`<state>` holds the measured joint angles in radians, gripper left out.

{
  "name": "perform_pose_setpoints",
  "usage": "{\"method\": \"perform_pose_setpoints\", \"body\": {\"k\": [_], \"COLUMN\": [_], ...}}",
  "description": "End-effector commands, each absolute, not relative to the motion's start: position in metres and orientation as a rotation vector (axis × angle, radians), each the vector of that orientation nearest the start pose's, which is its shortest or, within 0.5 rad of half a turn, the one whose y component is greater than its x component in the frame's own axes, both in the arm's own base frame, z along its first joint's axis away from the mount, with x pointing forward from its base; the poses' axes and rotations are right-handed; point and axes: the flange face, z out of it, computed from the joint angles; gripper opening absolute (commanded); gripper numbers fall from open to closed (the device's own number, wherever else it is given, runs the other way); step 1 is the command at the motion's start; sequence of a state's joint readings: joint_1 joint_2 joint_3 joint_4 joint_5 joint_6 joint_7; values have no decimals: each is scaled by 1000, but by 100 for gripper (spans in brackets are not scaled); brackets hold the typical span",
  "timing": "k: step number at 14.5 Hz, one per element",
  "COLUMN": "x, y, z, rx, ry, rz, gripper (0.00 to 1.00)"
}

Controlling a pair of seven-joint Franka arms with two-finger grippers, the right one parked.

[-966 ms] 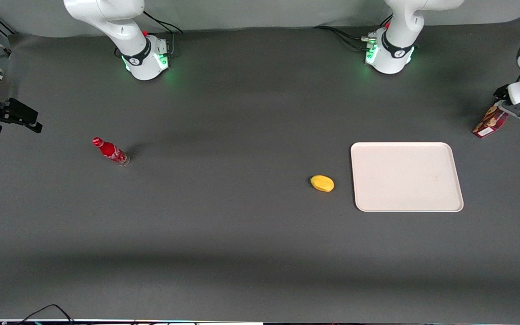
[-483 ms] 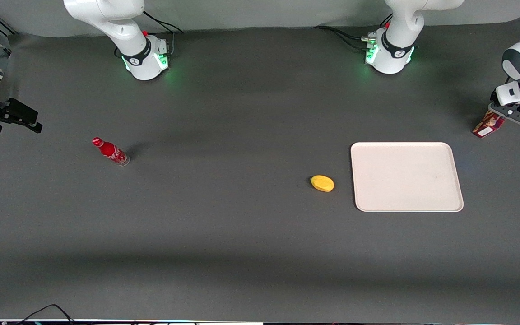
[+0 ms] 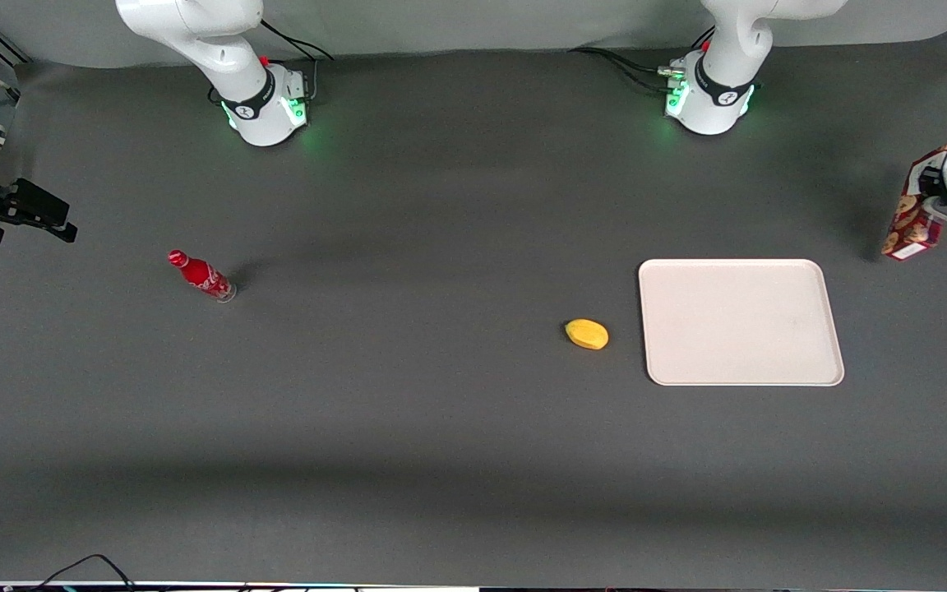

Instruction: Place red cookie box on tray

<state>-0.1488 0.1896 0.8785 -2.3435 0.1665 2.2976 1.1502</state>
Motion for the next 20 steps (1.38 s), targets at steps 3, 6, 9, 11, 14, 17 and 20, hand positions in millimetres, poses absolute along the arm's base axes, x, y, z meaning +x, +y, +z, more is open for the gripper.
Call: {"method": "perform_pose_setpoints", "body": {"k": [3,6,9,11,14,17,20], "x": [489,531,561,582,600,604,594], "y": [283,214,129,90,85,100,112], "z": [444,503,512,472,374,302,260], "rx": [-3102,-3100,-3064,-3022,-2979,-2964,-2973], "ry": [688,425,108,21,53,102,104], "rz": [514,533,517,567,644,606,555], "gripper": [0,0,0,0,0,0,0]}}
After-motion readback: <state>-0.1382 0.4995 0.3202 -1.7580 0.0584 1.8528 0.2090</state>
